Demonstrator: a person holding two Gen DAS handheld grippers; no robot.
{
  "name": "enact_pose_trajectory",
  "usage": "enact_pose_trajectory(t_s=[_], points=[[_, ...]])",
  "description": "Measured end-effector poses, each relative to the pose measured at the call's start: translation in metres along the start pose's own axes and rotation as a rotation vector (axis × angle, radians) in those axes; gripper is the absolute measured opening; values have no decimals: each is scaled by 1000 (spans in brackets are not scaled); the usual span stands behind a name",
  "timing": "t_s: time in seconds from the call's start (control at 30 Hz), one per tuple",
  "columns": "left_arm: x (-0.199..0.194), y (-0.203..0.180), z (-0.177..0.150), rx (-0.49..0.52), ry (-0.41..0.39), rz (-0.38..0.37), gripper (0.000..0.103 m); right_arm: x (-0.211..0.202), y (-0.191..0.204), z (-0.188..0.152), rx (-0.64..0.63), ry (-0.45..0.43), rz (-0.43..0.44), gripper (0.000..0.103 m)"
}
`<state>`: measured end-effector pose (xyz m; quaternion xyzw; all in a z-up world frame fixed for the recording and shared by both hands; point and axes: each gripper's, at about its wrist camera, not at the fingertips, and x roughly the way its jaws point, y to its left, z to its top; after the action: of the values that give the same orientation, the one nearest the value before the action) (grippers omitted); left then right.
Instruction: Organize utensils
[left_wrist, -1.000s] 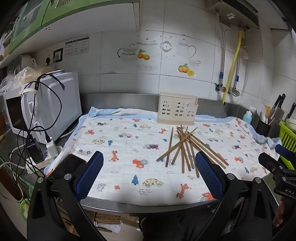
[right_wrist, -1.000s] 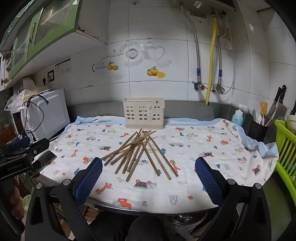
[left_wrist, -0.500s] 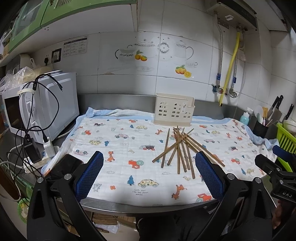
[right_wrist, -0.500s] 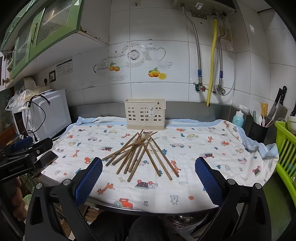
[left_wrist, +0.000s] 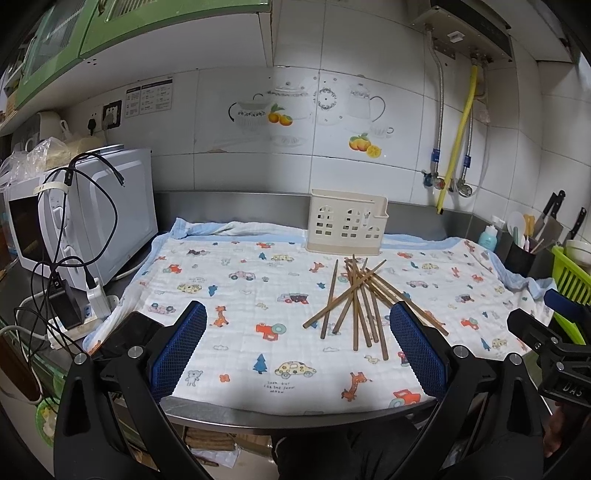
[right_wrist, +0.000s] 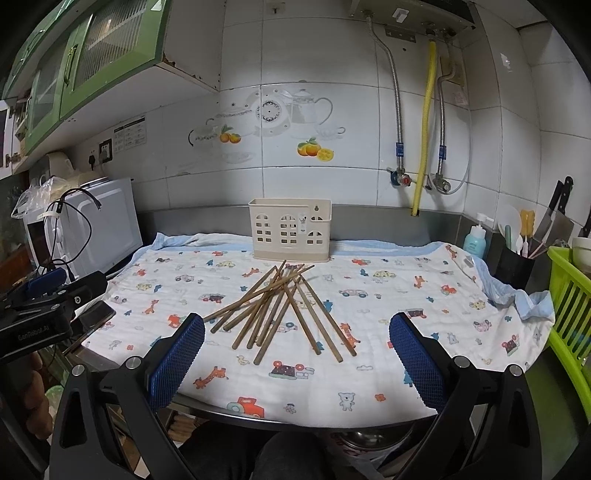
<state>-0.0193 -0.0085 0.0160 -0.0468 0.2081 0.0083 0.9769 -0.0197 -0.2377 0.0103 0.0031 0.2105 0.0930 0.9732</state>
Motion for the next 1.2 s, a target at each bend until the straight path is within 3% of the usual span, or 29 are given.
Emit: enact_pose_trajectory(t_s=[1.2], points=[[3, -8, 3, 8, 3, -9, 98, 5, 3, 0, 0, 9, 8, 97]])
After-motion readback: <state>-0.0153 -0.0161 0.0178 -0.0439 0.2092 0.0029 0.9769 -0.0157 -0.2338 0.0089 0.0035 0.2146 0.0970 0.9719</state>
